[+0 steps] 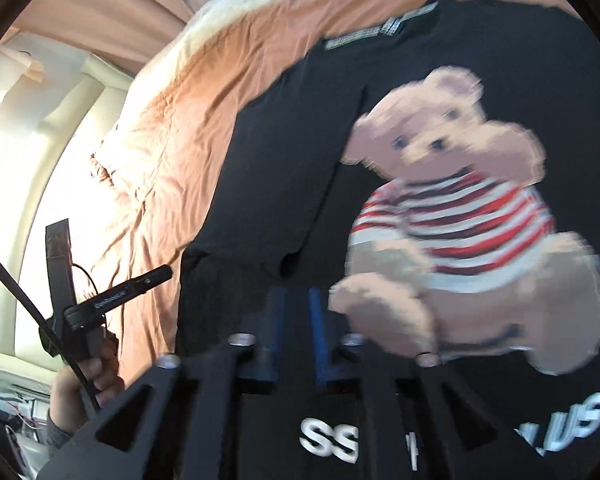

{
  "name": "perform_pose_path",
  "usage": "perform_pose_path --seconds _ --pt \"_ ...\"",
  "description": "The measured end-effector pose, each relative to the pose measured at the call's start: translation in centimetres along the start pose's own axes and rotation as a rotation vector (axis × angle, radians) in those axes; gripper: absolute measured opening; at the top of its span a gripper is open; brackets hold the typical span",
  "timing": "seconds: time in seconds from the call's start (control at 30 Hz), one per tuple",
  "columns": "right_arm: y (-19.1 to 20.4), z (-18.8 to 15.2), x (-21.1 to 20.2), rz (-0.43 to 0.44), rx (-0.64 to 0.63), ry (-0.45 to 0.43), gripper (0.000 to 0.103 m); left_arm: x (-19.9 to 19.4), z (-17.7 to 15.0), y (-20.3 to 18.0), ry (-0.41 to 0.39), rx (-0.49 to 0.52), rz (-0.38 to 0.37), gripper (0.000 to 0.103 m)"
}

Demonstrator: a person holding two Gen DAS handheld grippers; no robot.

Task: Fold small clothes
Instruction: 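Move the right tool to the shirt's other sleeve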

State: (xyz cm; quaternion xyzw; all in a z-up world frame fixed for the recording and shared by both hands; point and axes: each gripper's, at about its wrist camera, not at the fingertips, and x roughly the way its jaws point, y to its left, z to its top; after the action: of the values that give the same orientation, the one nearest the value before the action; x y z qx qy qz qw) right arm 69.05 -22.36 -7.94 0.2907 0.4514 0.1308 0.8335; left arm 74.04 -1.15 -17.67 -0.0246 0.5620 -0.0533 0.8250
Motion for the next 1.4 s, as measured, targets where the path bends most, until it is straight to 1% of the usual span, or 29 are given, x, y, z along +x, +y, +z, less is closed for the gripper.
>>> perform_pose_path --seconds 0.03,0.07,0.13,0.2,0.33,0.53,0.57,0.7,0.87,0.97,1.13,1.17,1.27,1.4 --pt "-0.3 -0.2 -1.0 -0.008 -0.001 -0.018 0.052 -0.6 0.1 -0.3 -0.008 0.000 -0.012 0.047" --pt "-0.7 -0.2 -2.1 -0.020 -0.003 -0.042 0.055 -1.2 -0.1 -0.6 -0.016 -0.001 -0.028 0.048" --pt "-1.9 -0.4 -4.2 -0.046 -0.009 -0.085 0.055 -2.2 -0.1 -1.8 -0.025 0.011 -0.058 0.048" --pt "-3.3 -0.7 -6.2 -0.066 -0.006 -0.112 0.055 -3.0 -0.1 -3.1 -0.039 0.032 -0.065 0.049" --pt "-5.9 -1.5 -9.3 -0.090 0.026 -0.165 0.055 -4.3 -0.1 -6.3 -0.063 0.060 -0.102 0.057" --pt "-10.5 -1.7 -14.0 -0.093 0.102 -0.251 0.055 -5.1 0.0 -12.1 -0.082 0.120 -0.151 0.057" --pt "-10.9 -1.7 -14.3 -0.092 0.112 -0.259 0.055 -5.2 0.0 -13.1 -0.084 0.127 -0.160 0.057" --pt "-14.9 -1.6 -16.3 -0.093 0.185 -0.320 0.055 -5.4 0.2 -17.1 -0.093 0.155 -0.190 0.057" --pt "-20.1 -1.5 -18.2 -0.086 0.292 -0.381 0.055 -4.8 0.4 -22.6 -0.097 0.209 -0.237 0.057" --pt "-22.5 -1.1 -19.5 -0.101 0.329 -0.408 0.055 -4.1 0.5 -26.0 -0.093 0.242 -0.258 0.057" --pt "-25.1 0.3 -21.4 -0.175 0.340 -0.427 0.055 -2.7 0.8 -31.5 -0.096 0.296 -0.301 0.057" --pt "-25.6 0.8 -21.9 -0.206 0.331 -0.428 0.055 -2.4 0.9 -32.4 -0.096 0.303 -0.310 0.057" --pt "-26.1 2.2 -22.6 -0.261 0.302 -0.428 0.055 -1.0 1.2 -35.4 -0.087 0.321 -0.335 0.057" --pt "-26.3 3.8 -22.7 -0.314 0.260 -0.416 0.055 0.9 1.6 -38.5 -0.066 0.344 -0.356 0.057"
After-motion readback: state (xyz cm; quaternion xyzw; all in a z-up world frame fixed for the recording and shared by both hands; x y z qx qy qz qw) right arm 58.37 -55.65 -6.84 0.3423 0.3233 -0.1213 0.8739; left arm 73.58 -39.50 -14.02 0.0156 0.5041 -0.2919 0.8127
